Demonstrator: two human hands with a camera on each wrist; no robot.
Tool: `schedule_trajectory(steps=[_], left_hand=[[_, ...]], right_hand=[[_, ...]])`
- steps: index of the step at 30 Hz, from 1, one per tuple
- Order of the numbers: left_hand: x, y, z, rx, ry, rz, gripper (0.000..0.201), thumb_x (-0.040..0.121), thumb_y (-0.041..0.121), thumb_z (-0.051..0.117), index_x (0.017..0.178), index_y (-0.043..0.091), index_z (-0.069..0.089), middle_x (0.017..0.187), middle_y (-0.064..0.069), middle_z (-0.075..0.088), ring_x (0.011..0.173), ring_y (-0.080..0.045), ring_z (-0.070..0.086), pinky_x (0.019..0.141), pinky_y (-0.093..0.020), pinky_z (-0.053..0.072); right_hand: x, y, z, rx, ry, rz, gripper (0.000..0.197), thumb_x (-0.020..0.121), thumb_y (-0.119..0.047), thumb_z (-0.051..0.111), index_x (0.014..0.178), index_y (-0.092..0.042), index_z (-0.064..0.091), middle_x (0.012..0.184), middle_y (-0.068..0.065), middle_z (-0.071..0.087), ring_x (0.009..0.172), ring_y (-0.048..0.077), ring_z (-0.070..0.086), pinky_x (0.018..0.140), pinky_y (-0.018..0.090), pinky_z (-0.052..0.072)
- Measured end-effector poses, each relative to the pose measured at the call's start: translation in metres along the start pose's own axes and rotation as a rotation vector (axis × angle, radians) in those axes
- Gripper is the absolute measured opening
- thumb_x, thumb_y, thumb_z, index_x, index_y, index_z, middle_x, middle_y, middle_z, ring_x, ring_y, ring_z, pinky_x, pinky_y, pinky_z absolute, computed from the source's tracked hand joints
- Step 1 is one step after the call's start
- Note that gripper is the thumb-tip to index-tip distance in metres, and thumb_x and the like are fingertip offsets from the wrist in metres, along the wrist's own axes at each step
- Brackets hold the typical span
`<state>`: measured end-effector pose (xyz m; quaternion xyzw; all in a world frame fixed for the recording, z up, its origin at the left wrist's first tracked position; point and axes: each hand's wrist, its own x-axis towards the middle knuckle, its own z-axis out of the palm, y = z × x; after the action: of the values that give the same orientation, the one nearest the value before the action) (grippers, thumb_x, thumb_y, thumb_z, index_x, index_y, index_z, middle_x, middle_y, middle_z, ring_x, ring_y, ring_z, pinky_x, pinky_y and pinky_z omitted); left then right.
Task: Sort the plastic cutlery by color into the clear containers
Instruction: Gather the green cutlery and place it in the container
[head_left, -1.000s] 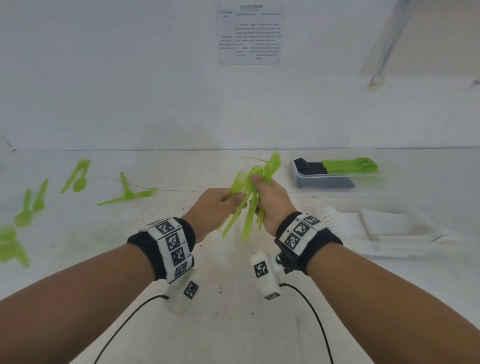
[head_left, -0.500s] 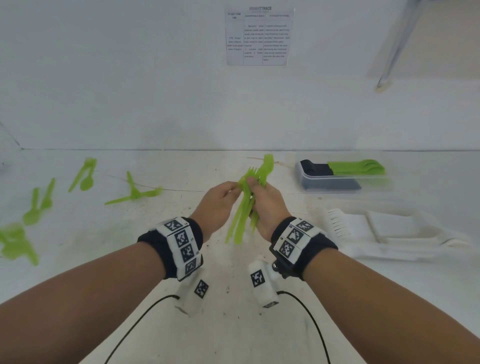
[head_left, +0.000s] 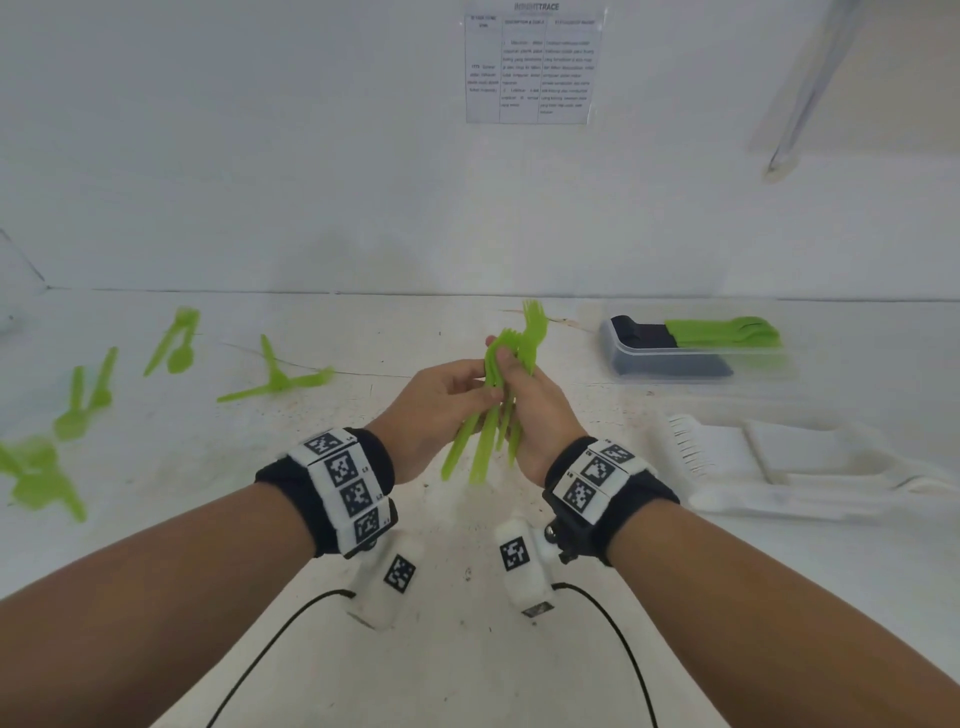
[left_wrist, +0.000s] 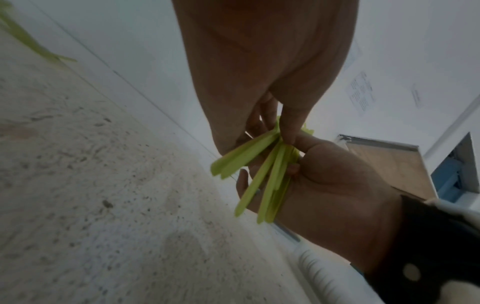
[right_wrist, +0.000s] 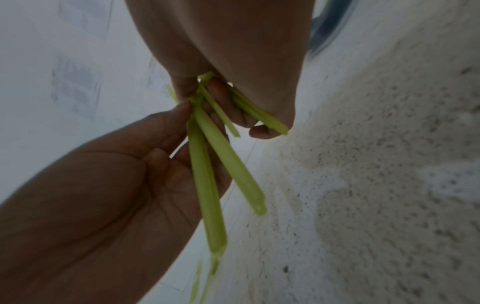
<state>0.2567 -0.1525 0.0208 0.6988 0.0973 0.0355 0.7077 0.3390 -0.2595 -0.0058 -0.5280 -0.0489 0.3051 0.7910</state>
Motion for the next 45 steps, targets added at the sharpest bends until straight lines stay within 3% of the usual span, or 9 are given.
schedule_trajectory(steps=[6, 11, 19, 23, 27, 31, 37, 41, 45], left_hand=[[0.002, -0.001, 0.008, 0.052, 0.092, -0.043, 0.026, 0.101, 0.008, 0.061, 0.126, 0.013, 0.057, 0.098, -0.011, 0.068, 0.080, -0.017, 0.068, 0.075, -0.025, 0.057], [-0.001, -0.002, 0.012, 0.109, 0.085, -0.036, 0.030, 0.101, 0.003, 0.047, 0.127, 0.015, 0.056, 0.083, -0.006, 0.063, 0.065, -0.013, 0.057, 0.067, -0.026, 0.050], [0.001, 0.003, -0.008, -0.299, -0.097, -0.129, 0.032, 0.106, 0.006, 0.048, 0.134, 0.007, 0.065, 0.094, -0.011, 0.063, 0.074, -0.018, 0.057, 0.070, -0.027, 0.054], [0.006, 0.001, -0.009, -0.181, 0.036, -0.149, 0.029, 0.107, 0.003, 0.042, 0.128, 0.006, 0.063, 0.082, -0.004, 0.058, 0.066, -0.012, 0.050, 0.064, -0.023, 0.047], [0.010, -0.004, -0.014, -0.209, 0.214, -0.221, 0.023, 0.106, 0.006, 0.039, 0.117, 0.006, 0.060, 0.078, -0.002, 0.052, 0.062, -0.012, 0.046, 0.063, -0.025, 0.042], [0.011, -0.009, -0.013, -0.272, 0.259, -0.274, 0.018, 0.104, 0.011, 0.046, 0.117, 0.008, 0.058, 0.074, -0.001, 0.049, 0.060, -0.012, 0.043, 0.062, -0.026, 0.038], [0.019, -0.004, -0.001, -0.227, 0.166, -0.245, 0.026, 0.103, 0.039, 0.056, 0.110, 0.013, 0.057, 0.073, 0.003, 0.047, 0.063, -0.011, 0.042, 0.067, -0.028, 0.037], [0.027, -0.007, 0.010, -0.124, 0.235, -0.189, 0.013, 0.104, 0.025, 0.052, 0.105, 0.012, 0.054, 0.075, -0.001, 0.050, 0.066, -0.013, 0.042, 0.064, -0.028, 0.037], [0.032, -0.011, 0.003, -0.151, 0.368, -0.213, 0.008, 0.099, 0.015, 0.047, 0.099, 0.013, 0.055, 0.082, -0.002, 0.054, 0.063, -0.013, 0.042, 0.057, -0.027, 0.037]], right_hand=[[0.001, 0.005, 0.000, -0.120, -0.002, 0.003, 0.026, 0.099, -0.044, 0.062, 0.110, -0.025, 0.075, 0.112, 0.013, 0.075, 0.098, 0.029, 0.068, 0.094, 0.050, 0.053], [-0.001, 0.006, -0.002, -0.158, 0.014, -0.039, 0.024, 0.102, -0.035, 0.061, 0.110, -0.016, 0.072, 0.092, 0.007, 0.066, 0.069, 0.014, 0.061, 0.066, 0.031, 0.050], [-0.001, -0.002, -0.002, -0.106, -0.011, 0.008, 0.025, 0.104, -0.038, 0.056, 0.105, -0.016, 0.067, 0.076, 0.000, 0.060, 0.063, 0.012, 0.058, 0.074, 0.030, 0.051], [0.000, -0.005, -0.007, -0.253, 0.158, -0.060, 0.024, 0.105, -0.041, 0.051, 0.095, -0.020, 0.058, 0.074, -0.004, 0.047, 0.058, 0.008, 0.044, 0.076, 0.032, 0.050], [-0.004, -0.006, -0.017, -0.263, 0.205, -0.060, 0.031, 0.104, -0.046, 0.049, 0.122, -0.021, 0.045, 0.062, -0.005, 0.043, 0.043, 0.007, 0.038, 0.064, 0.031, 0.051], [-0.013, -0.005, -0.022, -0.495, 0.074, -0.133, 0.029, 0.105, -0.047, 0.048, 0.114, -0.021, 0.055, 0.067, -0.007, 0.045, 0.059, 0.008, 0.046, 0.078, 0.033, 0.053], [-0.016, -0.011, -0.015, -0.516, -0.072, -0.060, 0.042, 0.106, -0.046, 0.046, 0.090, -0.014, 0.069, 0.057, -0.004, 0.046, 0.055, 0.010, 0.041, 0.066, 0.029, 0.040], [-0.018, -0.007, -0.006, -0.596, -0.065, -0.080, 0.040, 0.107, -0.044, 0.042, 0.086, -0.016, 0.061, 0.055, -0.017, 0.051, 0.056, 0.007, 0.043, 0.067, 0.028, 0.040], [-0.020, -0.005, -0.017, -0.740, -0.093, -0.058, 0.041, 0.107, -0.042, 0.041, 0.104, -0.012, 0.069, 0.081, -0.004, 0.054, 0.070, 0.012, 0.049, 0.072, 0.029, 0.046]])
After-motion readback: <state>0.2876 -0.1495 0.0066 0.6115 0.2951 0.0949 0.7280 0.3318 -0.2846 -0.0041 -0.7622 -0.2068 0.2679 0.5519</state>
